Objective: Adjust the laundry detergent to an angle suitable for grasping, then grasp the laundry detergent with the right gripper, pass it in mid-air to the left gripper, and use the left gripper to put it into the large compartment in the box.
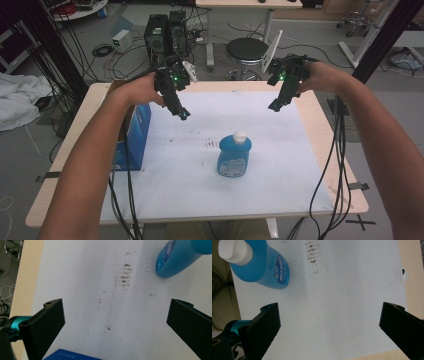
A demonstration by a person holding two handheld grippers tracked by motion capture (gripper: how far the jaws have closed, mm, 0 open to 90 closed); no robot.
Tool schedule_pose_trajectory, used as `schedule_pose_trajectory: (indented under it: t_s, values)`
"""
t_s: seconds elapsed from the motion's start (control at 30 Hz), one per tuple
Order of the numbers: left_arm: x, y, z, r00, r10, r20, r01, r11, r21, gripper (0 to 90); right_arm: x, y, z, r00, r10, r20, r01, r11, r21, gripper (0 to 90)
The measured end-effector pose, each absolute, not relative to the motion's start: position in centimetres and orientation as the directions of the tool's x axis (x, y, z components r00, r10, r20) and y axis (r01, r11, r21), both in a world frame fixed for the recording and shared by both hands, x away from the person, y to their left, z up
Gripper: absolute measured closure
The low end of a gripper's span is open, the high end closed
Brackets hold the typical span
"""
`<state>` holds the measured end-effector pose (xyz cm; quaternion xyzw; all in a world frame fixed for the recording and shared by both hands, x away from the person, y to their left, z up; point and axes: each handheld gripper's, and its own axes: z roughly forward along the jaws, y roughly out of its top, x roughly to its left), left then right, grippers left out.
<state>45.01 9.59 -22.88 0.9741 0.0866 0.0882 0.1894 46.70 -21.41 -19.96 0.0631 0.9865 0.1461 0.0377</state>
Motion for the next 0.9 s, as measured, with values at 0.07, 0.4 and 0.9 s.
schedule_pose_trajectory:
  t_s: [0.07, 0.4, 0.9]
  values:
    - [45.03, 9.59, -22.97, 0.969, 0.204, 0.136, 0.138, -0.911, 0.387, 1.6, 46.68, -21.47, -19.92, -0.989, 0.135, -0.057, 0.112, 0.95, 0.293, 2.5]
    - [44.89, 9.5, -22.87, 0.972, 0.186, 0.145, 0.115, -0.911, 0.395, 1.6, 46.73, -21.48, -19.98, -0.99, 0.13, -0.051, 0.11, 0.95, 0.293, 2.5]
    - [44.54, 9.4, -22.79, 0.978, 0.163, 0.127, 0.099, -0.911, 0.4, 1.7, 46.3, -21.45, -19.95, -0.99, 0.133, -0.055, 0.111, 0.95, 0.293, 2.5]
